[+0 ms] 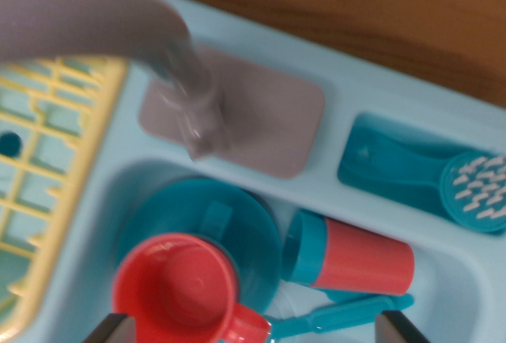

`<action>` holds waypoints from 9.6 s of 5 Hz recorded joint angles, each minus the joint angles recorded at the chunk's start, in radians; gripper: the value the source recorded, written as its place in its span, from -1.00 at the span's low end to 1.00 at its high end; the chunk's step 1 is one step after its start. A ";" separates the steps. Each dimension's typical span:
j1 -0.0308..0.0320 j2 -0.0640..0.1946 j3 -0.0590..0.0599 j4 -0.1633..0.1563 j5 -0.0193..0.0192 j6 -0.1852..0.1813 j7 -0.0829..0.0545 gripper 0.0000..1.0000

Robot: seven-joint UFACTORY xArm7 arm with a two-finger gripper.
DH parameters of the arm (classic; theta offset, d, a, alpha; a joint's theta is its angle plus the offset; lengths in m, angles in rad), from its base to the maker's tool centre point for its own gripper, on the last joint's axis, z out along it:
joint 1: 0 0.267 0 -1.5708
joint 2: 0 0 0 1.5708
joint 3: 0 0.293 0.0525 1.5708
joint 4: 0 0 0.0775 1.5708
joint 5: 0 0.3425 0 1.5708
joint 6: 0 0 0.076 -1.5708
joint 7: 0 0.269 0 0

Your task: Pick detergent from the sink

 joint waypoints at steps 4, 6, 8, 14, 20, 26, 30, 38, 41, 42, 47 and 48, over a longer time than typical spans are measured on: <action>-0.0180 0.004 -0.020 -0.089 0.0020 -0.090 -0.072 -1.00; -0.0264 0.005 -0.030 -0.131 0.0030 -0.132 -0.105 -1.00; -0.0343 0.007 -0.039 -0.170 0.0039 -0.172 -0.137 -1.00; -0.0539 0.011 -0.061 -0.267 0.0061 -0.270 -0.215 -1.00; -0.0654 0.013 -0.074 -0.325 0.0074 -0.327 -0.261 -1.00; -0.0674 0.013 -0.076 -0.335 0.0077 -0.338 -0.269 -1.00; -0.0674 0.013 -0.076 -0.335 0.0076 -0.337 -0.269 1.00; -0.0666 -0.013 -0.075 -0.291 0.0044 -0.267 -0.267 1.00; -0.0658 -0.040 -0.074 -0.247 0.0011 -0.197 -0.265 1.00; -0.0658 -0.040 -0.074 -0.247 0.0011 -0.197 -0.265 1.00; -0.0642 -0.090 -0.071 -0.165 -0.0050 -0.065 -0.261 1.00; -0.0642 -0.090 -0.071 -0.165 -0.0050 -0.065 -0.261 1.00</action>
